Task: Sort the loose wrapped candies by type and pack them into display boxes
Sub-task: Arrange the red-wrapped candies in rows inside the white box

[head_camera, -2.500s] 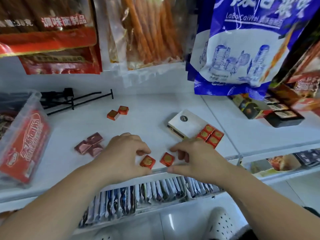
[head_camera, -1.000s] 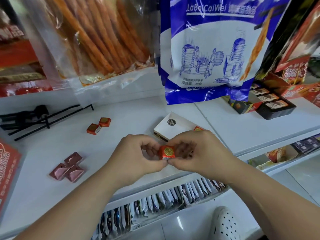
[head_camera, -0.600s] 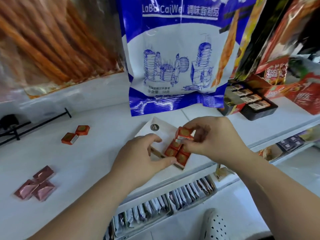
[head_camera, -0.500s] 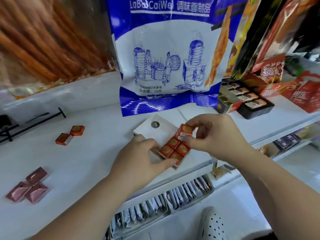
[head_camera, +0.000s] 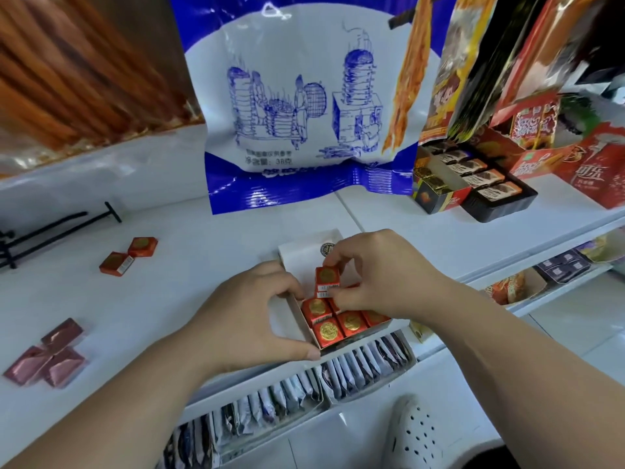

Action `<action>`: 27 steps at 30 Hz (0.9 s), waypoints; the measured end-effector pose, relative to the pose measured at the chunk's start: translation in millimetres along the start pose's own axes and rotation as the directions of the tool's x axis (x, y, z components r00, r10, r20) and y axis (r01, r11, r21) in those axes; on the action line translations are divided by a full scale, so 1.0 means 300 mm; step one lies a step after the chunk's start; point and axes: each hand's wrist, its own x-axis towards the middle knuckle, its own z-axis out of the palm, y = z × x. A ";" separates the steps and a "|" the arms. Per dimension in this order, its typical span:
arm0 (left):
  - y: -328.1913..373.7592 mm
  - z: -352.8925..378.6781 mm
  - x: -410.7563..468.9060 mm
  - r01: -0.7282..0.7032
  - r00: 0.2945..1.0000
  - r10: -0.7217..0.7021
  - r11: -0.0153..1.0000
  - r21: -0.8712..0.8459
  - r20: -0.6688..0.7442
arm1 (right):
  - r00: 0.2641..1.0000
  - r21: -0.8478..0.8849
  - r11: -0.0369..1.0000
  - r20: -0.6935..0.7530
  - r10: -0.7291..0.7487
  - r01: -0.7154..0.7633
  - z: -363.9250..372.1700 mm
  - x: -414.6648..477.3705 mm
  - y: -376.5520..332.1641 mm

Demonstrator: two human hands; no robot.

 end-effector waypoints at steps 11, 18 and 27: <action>-0.007 0.024 -0.029 0.045 0.996 -0.046 0.999 -0.009 -0.077 | 0.972 -0.100 0.995 0.236 -0.004 0.029 0.019 0.053 0.021; 0.002 0.016 -0.022 0.080 0.996 -0.082 0.996 -0.040 -0.046 | 0.968 0.008 0.999 0.248 0.044 -0.047 -0.008 0.014 0.028; 0.003 0.025 -0.003 0.081 0.993 -0.083 0.996 -0.035 -0.084 | 0.967 0.024 0.993 0.228 -0.116 0.113 0.006 -0.003 -0.015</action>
